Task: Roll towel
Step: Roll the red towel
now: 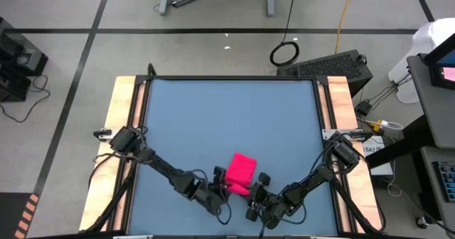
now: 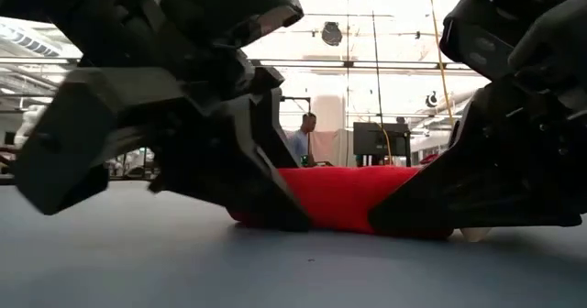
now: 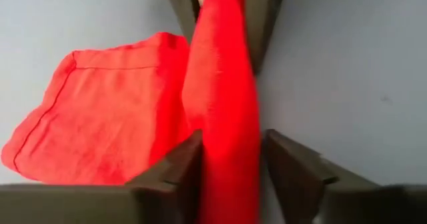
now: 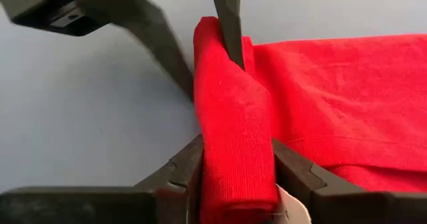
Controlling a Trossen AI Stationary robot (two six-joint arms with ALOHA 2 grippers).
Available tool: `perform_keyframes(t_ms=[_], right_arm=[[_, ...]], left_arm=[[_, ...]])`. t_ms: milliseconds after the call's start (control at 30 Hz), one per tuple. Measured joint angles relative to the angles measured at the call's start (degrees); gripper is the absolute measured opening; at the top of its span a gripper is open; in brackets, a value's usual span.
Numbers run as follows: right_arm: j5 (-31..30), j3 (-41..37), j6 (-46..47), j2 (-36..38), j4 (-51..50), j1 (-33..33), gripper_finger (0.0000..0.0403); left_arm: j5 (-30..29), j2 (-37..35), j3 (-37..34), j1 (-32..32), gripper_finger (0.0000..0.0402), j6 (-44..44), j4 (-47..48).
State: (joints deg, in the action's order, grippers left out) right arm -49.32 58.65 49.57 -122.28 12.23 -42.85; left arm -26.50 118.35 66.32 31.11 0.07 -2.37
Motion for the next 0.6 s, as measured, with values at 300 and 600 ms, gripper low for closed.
perform_keyframes(t_ms=[300, 600], right_arm=[[0.4, -0.2, -13.8, 2.5, -2.1, -1.8, 0.0192], [-3.8, -0.2, -24.2, 8.3, -3.2, -9.7, 0.0268]], left_arm=[[13.8, -0.6, 2.5, -3.1, 0.0025, -12.5, 2.3], [30.8, -0.6, 3.8, -7.1, 0.0030, -26.2, 2.9]])
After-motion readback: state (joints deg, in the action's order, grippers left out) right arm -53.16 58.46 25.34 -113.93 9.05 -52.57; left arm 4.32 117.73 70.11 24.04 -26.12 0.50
